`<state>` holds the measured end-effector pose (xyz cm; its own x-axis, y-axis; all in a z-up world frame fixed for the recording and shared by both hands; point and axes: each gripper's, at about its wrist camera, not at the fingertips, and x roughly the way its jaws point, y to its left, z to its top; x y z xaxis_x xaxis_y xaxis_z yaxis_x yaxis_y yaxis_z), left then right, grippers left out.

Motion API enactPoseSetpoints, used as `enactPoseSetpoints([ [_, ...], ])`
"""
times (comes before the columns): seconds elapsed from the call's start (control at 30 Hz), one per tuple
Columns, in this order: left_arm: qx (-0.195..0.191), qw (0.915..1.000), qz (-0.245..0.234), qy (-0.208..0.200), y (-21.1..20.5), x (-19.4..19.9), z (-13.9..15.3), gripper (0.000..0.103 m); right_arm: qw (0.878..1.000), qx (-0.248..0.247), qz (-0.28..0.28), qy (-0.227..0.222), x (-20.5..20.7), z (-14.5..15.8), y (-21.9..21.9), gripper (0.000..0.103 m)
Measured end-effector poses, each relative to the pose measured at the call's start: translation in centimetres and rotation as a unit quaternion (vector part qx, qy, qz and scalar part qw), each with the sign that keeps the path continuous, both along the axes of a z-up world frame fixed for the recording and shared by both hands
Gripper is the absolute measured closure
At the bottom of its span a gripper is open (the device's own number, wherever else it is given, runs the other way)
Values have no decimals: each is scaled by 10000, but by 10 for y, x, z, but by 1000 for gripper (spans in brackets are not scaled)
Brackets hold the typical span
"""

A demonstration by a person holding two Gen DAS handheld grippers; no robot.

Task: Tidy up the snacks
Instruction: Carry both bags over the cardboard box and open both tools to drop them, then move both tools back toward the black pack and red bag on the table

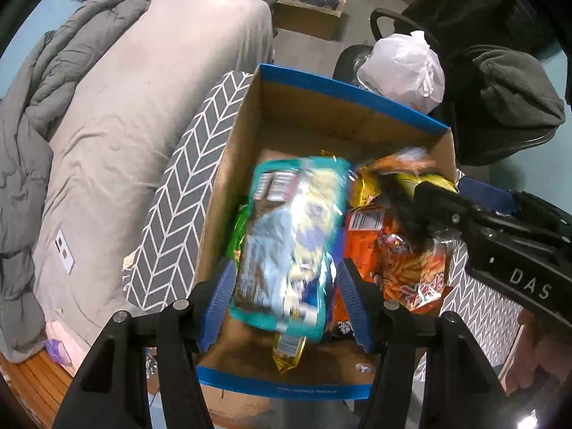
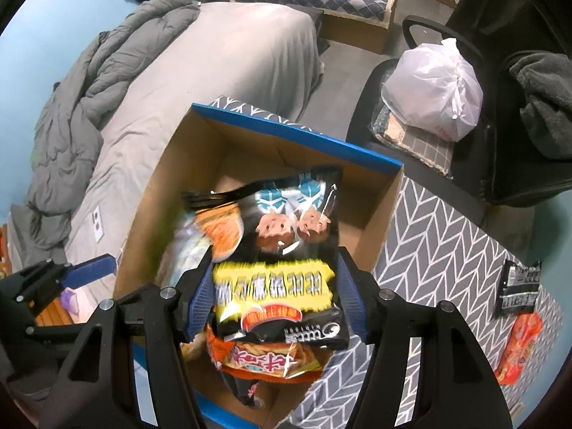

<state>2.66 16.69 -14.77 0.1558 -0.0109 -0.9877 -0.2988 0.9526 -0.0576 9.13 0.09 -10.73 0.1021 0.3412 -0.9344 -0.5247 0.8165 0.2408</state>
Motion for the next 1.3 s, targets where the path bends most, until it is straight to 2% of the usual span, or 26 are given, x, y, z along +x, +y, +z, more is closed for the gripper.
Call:
enactPoseSetpoints([
  [0.2,-20,10000,81,39,0,-8,2,42,9999,38,-63,-81,-2,7,-5,32],
  [0.3,12,10000,95,19,-3,-11,6,33,9999,28,-97,-134,-5,12,-9,31],
  [0.47,-16,10000,62,-57,-10,-13,14,32,9996,-11,-182,-218,-11,18,-22,24],
  [0.6,5,9999,-21,-122,-20,-11,21,29,9993,-57,-265,-274,-13,22,-36,24],
  [1.03,38,9983,-489,-318,-70,3,42,24,9966,-264,-676,-385,-14,34,-105,23],
  [1.1,69,9980,-529,-325,-80,5,43,21,9962,-296,-717,-389,-13,34,-117,22],
  [1.3,64,9972,-692,-284,-111,14,40,21,9944,-440,-910,-305,-9,27,-161,22],
])
